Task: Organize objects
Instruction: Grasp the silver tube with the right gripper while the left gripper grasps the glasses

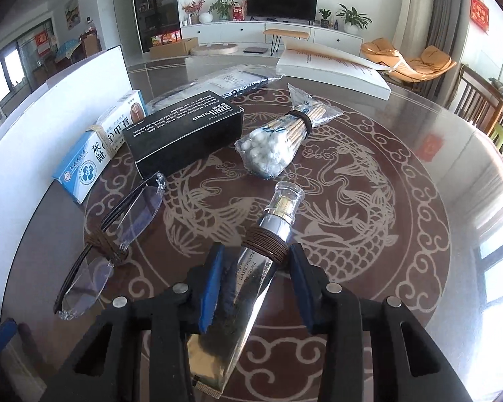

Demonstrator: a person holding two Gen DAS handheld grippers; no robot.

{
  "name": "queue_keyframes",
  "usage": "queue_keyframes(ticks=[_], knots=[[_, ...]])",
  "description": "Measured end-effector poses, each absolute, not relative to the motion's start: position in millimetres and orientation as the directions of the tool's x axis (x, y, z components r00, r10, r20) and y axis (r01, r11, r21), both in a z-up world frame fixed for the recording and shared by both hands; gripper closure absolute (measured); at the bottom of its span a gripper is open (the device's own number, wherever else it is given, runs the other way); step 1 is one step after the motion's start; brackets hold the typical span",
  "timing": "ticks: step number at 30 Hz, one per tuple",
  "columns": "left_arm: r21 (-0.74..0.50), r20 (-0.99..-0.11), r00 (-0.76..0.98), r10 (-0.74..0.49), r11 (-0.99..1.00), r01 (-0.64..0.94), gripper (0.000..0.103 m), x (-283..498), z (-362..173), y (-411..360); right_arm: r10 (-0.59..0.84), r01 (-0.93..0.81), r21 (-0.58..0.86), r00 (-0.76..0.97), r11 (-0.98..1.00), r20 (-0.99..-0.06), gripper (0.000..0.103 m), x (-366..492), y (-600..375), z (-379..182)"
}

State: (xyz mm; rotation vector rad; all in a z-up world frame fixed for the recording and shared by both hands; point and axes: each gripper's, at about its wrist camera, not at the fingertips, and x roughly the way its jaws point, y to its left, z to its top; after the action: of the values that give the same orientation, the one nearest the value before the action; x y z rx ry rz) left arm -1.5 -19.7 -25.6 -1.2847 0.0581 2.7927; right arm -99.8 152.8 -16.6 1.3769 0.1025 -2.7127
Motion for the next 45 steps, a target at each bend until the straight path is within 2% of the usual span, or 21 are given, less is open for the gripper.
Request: queue_keyframes(ticks=[8,10,11,12,16,20,25,27,30,31,34,37,42,43,45], knots=[[0.007,-0.755,-0.654,0.044,-0.997,-0.074,0.000,-1.4,-25.5,-19.7,-0.081,0.164,-0.026,-0.612,-0.986,-0.787,0.065,-23.1,190.3,-18.5],[0.006,-0.753,-0.657,0.047,-0.997,-0.078,0.000,0.9,-26.1,-19.2,-0.105,0.174,-0.003,-0.613,-0.985,-0.783,0.051,-18.4,194.6,-19.1],[0.006,-0.751,-0.658,0.050,-0.997,-0.082,0.000,1.8,-26.3,-19.2,-0.108,0.178,-0.001,-0.605,-0.984,-0.789,0.030,-18.9,194.0,-19.8],[0.005,-0.751,-0.658,0.054,-0.996,-0.088,0.000,2.9,-26.5,-19.2,-0.108,0.184,-0.003,-0.591,-0.983,-0.800,0.017,-22.4,192.1,-21.5],[-0.001,-0.787,-0.613,0.074,-0.993,-0.119,0.000,-0.9,-24.2,-18.3,-0.118,0.210,-0.008,-0.577,-0.978,-0.809,0.013,-27.3,187.1,-24.3],[-0.129,-0.801,-0.573,0.177,-0.984,-0.123,0.000,-24.7,-13.7,-19.6,-0.122,0.180,0.014,-0.606,-0.984,-0.786,0.013,-22.5,194.3,-20.3],[-0.116,-0.831,-0.528,0.174,-0.983,-0.142,0.000,-85.8,-4.3,2.8,-0.125,0.148,0.041,-0.619,-0.988,-0.776,0.013,-23.3,200.4,-18.4],[-0.084,-0.840,-0.520,0.154,-0.984,-0.155,0.008,-108.4,-4.7,14.9,-0.123,0.152,0.037,-0.615,-0.988,-0.779,0.013,-24.2,198.9,-18.9],[-0.037,-0.861,-0.496,0.114,-0.986,-0.162,0.030,-132.7,-10.5,29.7,-0.121,0.159,0.027,-0.621,-0.987,-0.774,0.013,-23.0,196.4,-17.7],[-0.015,-0.866,-0.491,0.096,-0.986,-0.165,0.047,-137.0,-12.8,33.7,-0.121,0.159,0.026,-0.626,-0.987,-0.770,0.013,-22.1,196.7,-17.2],[0.050,-0.848,-0.527,0.059,-0.981,-0.189,0.080,-132.7,-10.8,41.9,-0.122,0.156,0.030,-0.626,-0.987,-0.770,0.013,-22.6,197.4,-17.2],[0.067,-0.838,-0.546,0.027,-0.986,-0.151,0.081,-110.0,-10.7,33.1,-0.128,0.154,0.038,-0.626,-0.987,-0.770,0.013,-23.2,198.7,-17.2],[-0.027,-0.835,-0.550,0.012,-0.999,0.019,0.079,-42.6,-11.5,-8.8,-0.132,0.156,0.043,-0.626,-0.987,-0.769,0.013,-23.1,198.7,-17.4],[-0.054,-0.830,-0.558,0.021,-0.998,0.043,0.075,-33.3,-11.8,-16.2,-0.131,0.156,0.041,-0.626,-0.987,-0.769,0.013,-23.1,198.4,-17.4],[-0.068,-0.830,-0.557,0.027,-0.996,0.052,0.049,-25.6,-12.4,-23.7,-0.128,0.156,0.038,-0.626,-0.987,-0.769,0.013,-22.9,198.1,-17.4]])
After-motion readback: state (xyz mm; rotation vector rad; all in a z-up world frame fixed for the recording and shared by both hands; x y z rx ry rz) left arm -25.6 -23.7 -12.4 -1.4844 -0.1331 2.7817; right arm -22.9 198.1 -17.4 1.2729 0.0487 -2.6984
